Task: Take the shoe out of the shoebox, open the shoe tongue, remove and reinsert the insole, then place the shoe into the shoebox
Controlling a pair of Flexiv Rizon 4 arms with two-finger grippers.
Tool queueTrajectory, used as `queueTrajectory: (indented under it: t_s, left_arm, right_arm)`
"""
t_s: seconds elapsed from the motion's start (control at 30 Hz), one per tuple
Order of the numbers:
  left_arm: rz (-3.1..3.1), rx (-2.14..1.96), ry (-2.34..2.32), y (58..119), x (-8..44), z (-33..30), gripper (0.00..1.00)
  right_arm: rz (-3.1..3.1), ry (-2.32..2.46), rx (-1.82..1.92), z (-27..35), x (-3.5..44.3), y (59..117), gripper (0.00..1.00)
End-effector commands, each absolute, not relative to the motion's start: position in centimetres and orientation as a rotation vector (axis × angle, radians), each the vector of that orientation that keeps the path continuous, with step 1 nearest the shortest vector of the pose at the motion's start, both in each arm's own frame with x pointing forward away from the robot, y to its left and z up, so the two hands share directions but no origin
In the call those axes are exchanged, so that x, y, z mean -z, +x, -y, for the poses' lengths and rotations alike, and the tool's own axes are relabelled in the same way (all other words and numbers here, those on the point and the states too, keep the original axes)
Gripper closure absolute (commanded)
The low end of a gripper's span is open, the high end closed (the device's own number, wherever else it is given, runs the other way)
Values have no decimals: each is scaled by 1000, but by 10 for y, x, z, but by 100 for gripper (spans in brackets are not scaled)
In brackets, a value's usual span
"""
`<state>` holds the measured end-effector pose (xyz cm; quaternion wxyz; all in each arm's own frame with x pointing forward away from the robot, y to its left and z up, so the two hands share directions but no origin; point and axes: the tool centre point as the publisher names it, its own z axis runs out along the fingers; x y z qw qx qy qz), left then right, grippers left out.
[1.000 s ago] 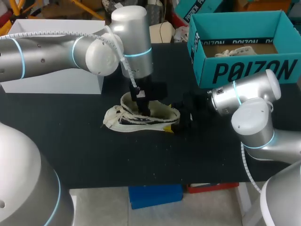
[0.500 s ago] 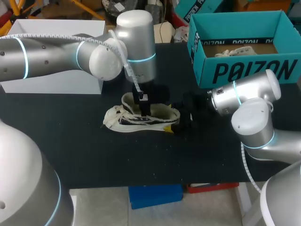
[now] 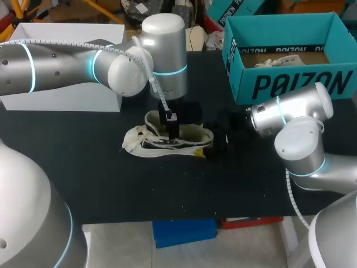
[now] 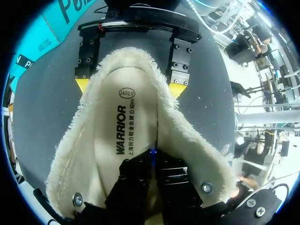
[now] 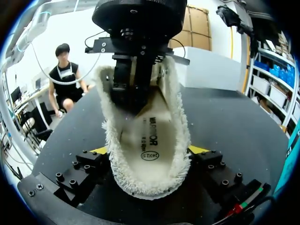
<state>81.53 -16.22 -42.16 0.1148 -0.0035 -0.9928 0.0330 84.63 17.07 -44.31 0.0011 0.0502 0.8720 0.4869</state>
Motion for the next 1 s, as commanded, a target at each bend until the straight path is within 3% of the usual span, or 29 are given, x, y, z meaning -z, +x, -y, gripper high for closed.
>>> queueTrajectory:
  t_s: [0.03,0.33,0.57,1.0]
  left_arm:
    - [2949,-62,-7,810,430,162,57]
    - [3168,180,26,815,447,155,67]
    - [3363,311,123,823,458,144,65]
    - [3565,269,323,849,475,125,74]
  right_arm:
    - [-2737,161,-1527,-171,445,847,100]
    - [-2737,161,-1527,-171,445,847,100]
    - [-2737,161,-1527,-171,445,847,100]
    - [-2737,161,-1527,-171,445,847,100]
